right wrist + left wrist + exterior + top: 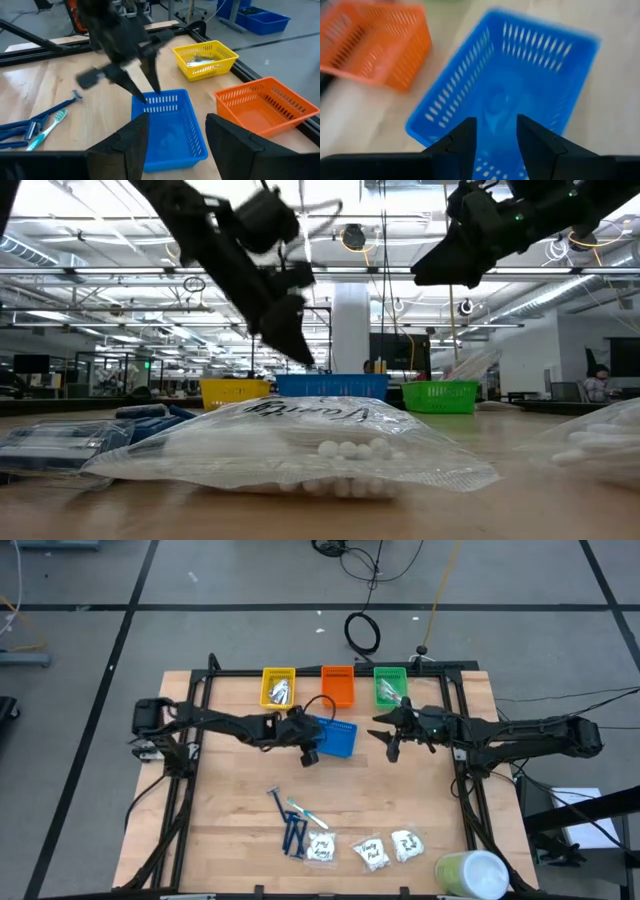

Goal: Pick & Place Travel size toiletries
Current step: Adjust the blue basket on the table

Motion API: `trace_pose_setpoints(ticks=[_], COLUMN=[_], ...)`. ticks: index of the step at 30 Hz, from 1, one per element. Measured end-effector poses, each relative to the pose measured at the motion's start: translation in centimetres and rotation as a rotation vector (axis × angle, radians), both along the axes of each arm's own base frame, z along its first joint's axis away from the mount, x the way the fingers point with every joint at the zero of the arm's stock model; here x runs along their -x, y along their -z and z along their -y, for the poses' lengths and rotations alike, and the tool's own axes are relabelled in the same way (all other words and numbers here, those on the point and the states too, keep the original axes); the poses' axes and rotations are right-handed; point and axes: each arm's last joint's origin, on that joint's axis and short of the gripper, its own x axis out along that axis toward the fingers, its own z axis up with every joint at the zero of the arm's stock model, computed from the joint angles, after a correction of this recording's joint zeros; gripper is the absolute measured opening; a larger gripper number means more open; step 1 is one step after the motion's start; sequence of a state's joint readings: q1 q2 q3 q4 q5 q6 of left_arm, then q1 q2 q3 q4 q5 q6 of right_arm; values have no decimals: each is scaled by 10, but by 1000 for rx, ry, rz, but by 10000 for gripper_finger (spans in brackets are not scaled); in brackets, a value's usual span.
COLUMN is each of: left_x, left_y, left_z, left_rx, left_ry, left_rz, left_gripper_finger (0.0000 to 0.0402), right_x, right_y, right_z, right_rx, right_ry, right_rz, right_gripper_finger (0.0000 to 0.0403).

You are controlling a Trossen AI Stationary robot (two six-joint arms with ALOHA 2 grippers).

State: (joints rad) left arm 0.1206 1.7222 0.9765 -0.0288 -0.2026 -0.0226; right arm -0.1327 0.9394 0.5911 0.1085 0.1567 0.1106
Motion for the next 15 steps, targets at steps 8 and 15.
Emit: trace_pose_setpoints(ticks=[8,15], left_x=[-8,-8], left_y=[35,24], left_z=[-1,11], left_rx=[50,65], left_ry=[26,76], left_rz=[-79,-42], left_gripper_finger=[136,136], right_x=[0,0], right_y=[0,0], right_z=[-2,-2], right_rx=[0,3], right_ry=[-8,-9], right_rz=[-2,-2], right_gripper_finger=[183,183])
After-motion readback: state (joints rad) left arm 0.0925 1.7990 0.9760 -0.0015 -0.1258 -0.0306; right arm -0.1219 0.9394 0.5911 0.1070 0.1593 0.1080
